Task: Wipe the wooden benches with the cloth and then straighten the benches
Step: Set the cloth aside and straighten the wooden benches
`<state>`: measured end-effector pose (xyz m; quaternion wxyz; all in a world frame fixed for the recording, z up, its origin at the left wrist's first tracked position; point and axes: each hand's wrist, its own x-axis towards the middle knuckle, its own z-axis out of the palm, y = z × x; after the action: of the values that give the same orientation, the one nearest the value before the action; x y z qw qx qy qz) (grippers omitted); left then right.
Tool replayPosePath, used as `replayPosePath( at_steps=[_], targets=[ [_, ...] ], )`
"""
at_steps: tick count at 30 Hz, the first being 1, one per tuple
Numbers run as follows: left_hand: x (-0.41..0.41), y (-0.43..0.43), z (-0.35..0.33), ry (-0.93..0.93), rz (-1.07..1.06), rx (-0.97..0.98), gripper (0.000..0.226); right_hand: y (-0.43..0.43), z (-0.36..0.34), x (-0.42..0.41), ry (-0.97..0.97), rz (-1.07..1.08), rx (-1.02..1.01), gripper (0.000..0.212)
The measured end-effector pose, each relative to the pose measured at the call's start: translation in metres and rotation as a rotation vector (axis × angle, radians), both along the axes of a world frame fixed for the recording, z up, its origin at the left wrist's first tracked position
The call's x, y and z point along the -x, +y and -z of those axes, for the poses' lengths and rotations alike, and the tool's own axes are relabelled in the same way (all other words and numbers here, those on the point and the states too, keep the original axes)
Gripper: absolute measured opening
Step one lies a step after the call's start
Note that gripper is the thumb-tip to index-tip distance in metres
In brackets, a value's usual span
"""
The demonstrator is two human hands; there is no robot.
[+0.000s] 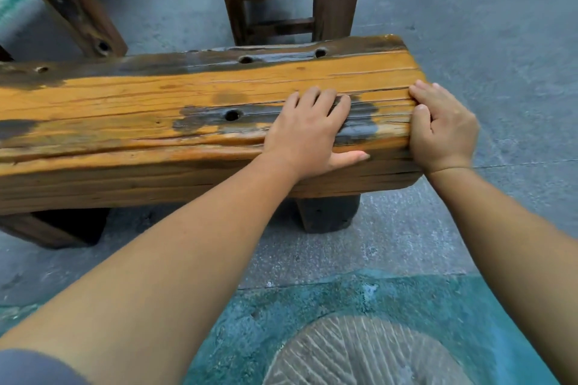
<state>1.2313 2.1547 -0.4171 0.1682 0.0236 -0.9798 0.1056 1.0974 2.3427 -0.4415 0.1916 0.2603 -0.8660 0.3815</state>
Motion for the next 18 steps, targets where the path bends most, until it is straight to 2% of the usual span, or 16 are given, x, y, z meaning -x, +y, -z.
replayPosePath(
  at_steps=[7, 13, 15, 18],
  targets=[
    [0.001, 0.002, -0.004, -0.057, -0.036, 0.013, 0.094, 0.001, 0.001, 0.002, 0.006, -0.037, 0.003, 0.054],
    [0.005, 0.0, 0.004, -0.023, -0.034, 0.029, 0.095, 0.0, -0.001, 0.0, 0.008, -0.045, -0.017, 0.058],
    [0.0, 0.004, 0.003, -0.047, -0.051, 0.01, 0.096, 0.003, -0.005, -0.003, -0.026, -0.053, -0.145, 0.059],
    [0.003, 0.009, -0.025, -0.217, -0.124, -0.165, 0.095, -0.005, -0.035, -0.014, -0.152, 0.02, -0.53, 0.049]
  ],
)
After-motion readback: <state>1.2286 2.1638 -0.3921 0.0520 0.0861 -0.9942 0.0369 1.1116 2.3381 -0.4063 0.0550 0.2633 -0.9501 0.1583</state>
